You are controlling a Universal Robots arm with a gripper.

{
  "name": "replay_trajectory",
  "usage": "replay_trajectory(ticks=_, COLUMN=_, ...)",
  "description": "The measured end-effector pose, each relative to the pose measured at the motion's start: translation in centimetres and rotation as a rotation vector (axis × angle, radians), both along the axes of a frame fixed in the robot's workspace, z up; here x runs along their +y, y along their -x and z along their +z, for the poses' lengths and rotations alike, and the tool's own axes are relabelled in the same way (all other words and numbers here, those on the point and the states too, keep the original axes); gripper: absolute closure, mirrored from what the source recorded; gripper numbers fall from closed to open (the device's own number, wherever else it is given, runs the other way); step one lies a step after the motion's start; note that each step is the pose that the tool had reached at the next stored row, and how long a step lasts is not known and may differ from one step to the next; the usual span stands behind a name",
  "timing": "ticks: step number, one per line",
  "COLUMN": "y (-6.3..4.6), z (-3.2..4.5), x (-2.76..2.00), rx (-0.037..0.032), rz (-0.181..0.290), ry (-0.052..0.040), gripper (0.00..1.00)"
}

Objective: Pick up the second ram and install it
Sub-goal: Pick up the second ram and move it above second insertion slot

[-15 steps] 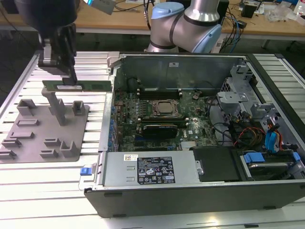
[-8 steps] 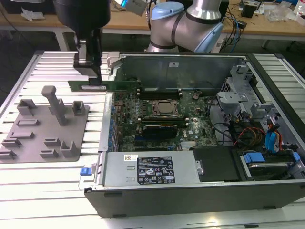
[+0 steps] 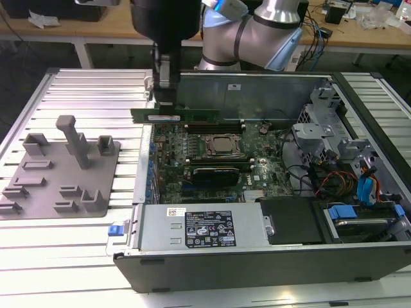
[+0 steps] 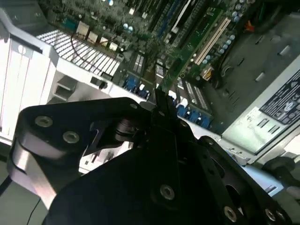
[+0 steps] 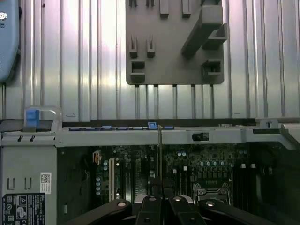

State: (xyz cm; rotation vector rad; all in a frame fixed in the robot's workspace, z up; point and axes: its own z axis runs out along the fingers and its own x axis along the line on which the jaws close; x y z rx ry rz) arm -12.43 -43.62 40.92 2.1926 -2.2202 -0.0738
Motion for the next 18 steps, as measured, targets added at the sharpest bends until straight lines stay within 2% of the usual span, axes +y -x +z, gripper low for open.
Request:
replay_trajectory(ticks=4, y=-2.9, z=-0.02, x=-0.01, rx=0.0019, rz=0.0, ry=0.0, gripper=0.91)
replay_trajectory(ticks=9, y=-5.3, z=-0.04, x=-0.02, rx=0.0034, rz=0.0, ry=0.0, gripper=0.91)
replay_trajectory(ticks=14, y=-8.3, z=-0.12, x=-0.02, rx=0.0047, rz=0.0, ry=-0.0001, gripper=0.91)
replay_trajectory(ticks=16, y=-9.1, z=-0.63, x=-0.01, rx=0.0061, rz=0.0, ry=0.0002, gripper=0.91)
replay_trajectory(ticks=18, y=-9.3, z=-1.31, x=0.07, rx=0.0072, rz=0.0, ry=0.0, gripper=0.91)
